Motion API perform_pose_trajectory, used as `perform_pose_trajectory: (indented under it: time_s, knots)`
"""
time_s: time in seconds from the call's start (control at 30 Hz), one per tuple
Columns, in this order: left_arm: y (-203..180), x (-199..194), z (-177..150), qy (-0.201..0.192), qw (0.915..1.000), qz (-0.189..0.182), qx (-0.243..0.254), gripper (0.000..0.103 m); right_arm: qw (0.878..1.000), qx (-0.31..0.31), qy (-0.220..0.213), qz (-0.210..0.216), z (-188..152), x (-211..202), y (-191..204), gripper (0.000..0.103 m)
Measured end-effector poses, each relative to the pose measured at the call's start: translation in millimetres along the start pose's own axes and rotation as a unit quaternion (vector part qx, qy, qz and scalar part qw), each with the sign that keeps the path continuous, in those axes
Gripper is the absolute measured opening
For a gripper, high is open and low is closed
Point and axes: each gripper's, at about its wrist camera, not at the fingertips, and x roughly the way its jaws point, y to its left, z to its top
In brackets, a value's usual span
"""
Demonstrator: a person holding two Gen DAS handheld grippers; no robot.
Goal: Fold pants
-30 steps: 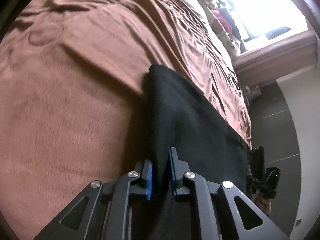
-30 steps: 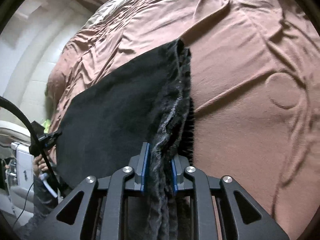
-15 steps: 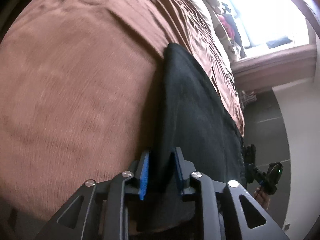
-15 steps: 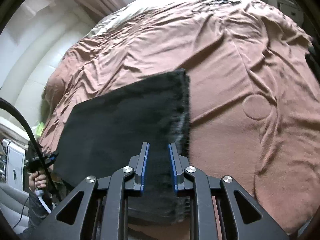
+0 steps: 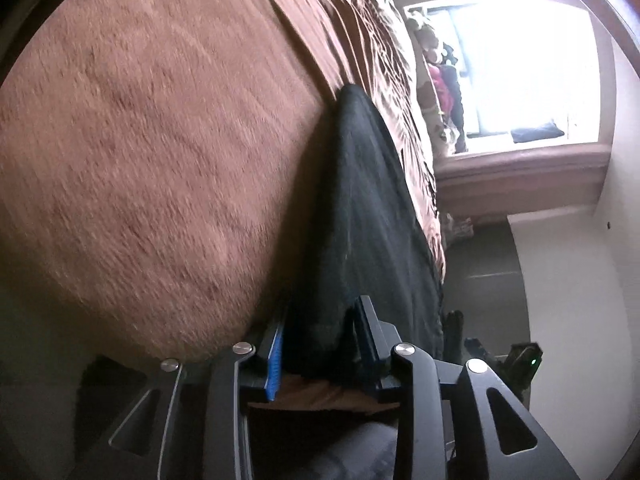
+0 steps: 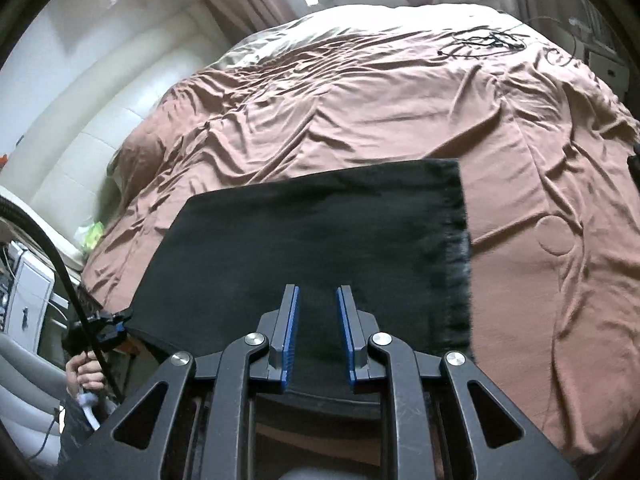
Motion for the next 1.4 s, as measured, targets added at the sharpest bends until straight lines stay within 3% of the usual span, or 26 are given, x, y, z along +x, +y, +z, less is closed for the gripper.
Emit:
perform_pose_trajectory:
  time_s: [0.1, 0.33, 0.4, 0.53, 0.93, 1.17, 1.4]
  knots:
    - [-0.6, 6.1, -2.8, -0.004, 1.0, -0.005, 0.001, 0.033, 0.999, -0.021, 0.007, -0.024, -1.1, 10.0, 18.2, 0.016]
    - [-6.5, 7.3, 0.6, -0.049, 0.9987, -0.001, -0.012, 0.033, 0.999, -0.038, 0.029, -0.005, -3.7, 44.3, 60.9, 0.016]
    - [-7.3, 6.1, -1.7, -0.061, 0.998, 0.002, -0.017, 0.022, 0.998, -0.044, 0.037, -0.001, -3.2, 55.7, 69.4, 0.016]
    - [-12.7, 3.2, -7.6, -0.072, 0.9974, -0.004, -0.011, 0.018, 0.996, -0.06, 0.059, 0.0, -4.2, 83.1, 86.8, 0.016]
    - [-38.2, -8.4, -12.5, -0.102, 0.9945, -0.022, 0.012, 0.016, 0.991, -0.078, 0.108, 0.0, -17.1, 144.0, 114.1, 0.013]
    - [-53.5, -5.7, -11.2, -0.118, 0.9923, -0.033, 0.019, 0.016, 0.986, -0.074, 0.148, -0.018, -37.0, 153.0, 119.5, 0.007]
    - [-48.6, -8.0, -13.5, -0.128, 0.9905, -0.05, -0.002, 0.016, 0.985, -0.071, 0.154, -0.019, -25.0, 158.8, 120.0, 0.002]
